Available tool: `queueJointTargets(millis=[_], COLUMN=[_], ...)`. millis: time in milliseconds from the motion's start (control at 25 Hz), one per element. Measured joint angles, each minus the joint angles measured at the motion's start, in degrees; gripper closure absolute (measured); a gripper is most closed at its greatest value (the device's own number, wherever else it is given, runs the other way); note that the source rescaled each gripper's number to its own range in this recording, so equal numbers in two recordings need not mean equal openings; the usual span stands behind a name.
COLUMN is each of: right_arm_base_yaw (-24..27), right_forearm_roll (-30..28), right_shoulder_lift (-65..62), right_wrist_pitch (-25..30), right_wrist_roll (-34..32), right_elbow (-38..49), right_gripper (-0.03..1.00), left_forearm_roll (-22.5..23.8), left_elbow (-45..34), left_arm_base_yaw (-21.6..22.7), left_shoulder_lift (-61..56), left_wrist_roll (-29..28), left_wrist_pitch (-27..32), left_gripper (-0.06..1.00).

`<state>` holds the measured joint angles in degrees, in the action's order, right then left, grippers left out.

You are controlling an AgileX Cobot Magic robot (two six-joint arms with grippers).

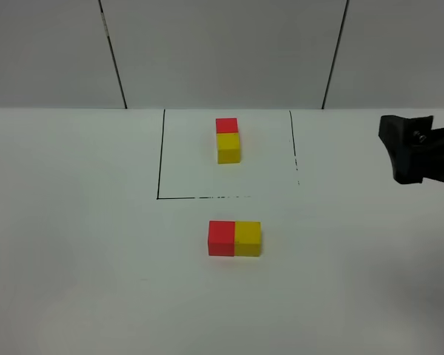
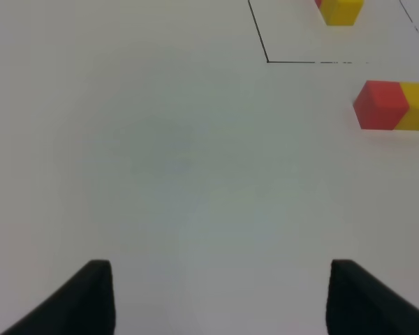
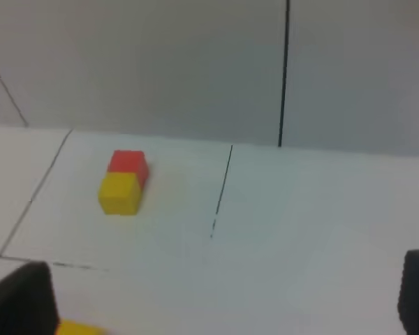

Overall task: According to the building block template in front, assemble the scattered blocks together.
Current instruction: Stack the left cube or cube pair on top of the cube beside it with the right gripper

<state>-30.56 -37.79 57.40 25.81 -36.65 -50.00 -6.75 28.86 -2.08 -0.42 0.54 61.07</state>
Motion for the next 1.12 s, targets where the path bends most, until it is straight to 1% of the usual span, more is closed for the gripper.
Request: queueJointTargets(millis=[80,120,160,240,320,400,480,520,600,680,720,960,1120], right_arm_base_yaw=[0.00,0.00,0.00,0.00,0.00,0.00,0.00,-0.10,-0.38,-0.99,-1.24,-3.23,-4.52], right_forearm_roll=[0.61,1.68,3.06,7.57,12.50,18.27,23.21,25.63,29.21,31.63,32.29,35.34,38.76], right_shoulder_lift=[3.32,5.19,7.66,12.61,18.36,23.91,30.17,33.26,38.73,43.92,46.58,57.85,62.39], right_wrist_pitch=[-0.09,0.05,0.41,2.01,5.06,9.39,13.77,16.19,19.67,22.49,23.90,31.93,34.21], right_wrist_roll=[7.69,12.55,17.01,28.50,39.34,50.78,60.55,65.30,72.24,77.19,78.46,83.28,87.56], right_elbow=[-1.73,-2.89,-4.60,-8.53,-13.50,-18.42,-23.72,-26.28,-30.48,-34.31,-36.30,-46.09,-50.53], right_gripper=[0.01,0.01,0.01,0.01,0.01,0.01,0.01,0.02,0.02,0.03,0.03,0.05,0.06], left_forearm_roll=[0.00,0.00,0.00,0.00,0.00,0.00,0.00,0.00,0.00,0.00,0.00,0.00,0.00], left_elbow=[0.00,0.00,0.00,0.00,0.00,0.00,0.00,0.00,0.00,0.00,0.00,0.00,0.00], left_arm_base_yaw=[0.00,0.00,0.00,0.00,0.00,0.00,0.00,0.00,0.00,0.00,0.00,0.00,0.00], left_shoulder_lift=[0.00,0.00,0.00,0.00,0.00,0.00,0.00,0.00,0.00,0.00,0.00,0.00,0.00], left_wrist_roll=[0.00,0.00,0.00,0.00,0.00,0.00,0.00,0.00,0.00,0.00,0.00,0.00,0.00], left_wrist_pitch=[0.00,0.00,0.00,0.00,0.00,0.00,0.00,0.00,0.00,0.00,0.00,0.00,0.00], left_gripper=[0.57,0.57,0.57,0.57,0.57,0.57,0.57,0.57,0.57,0.57,0.57,0.57,0.57])
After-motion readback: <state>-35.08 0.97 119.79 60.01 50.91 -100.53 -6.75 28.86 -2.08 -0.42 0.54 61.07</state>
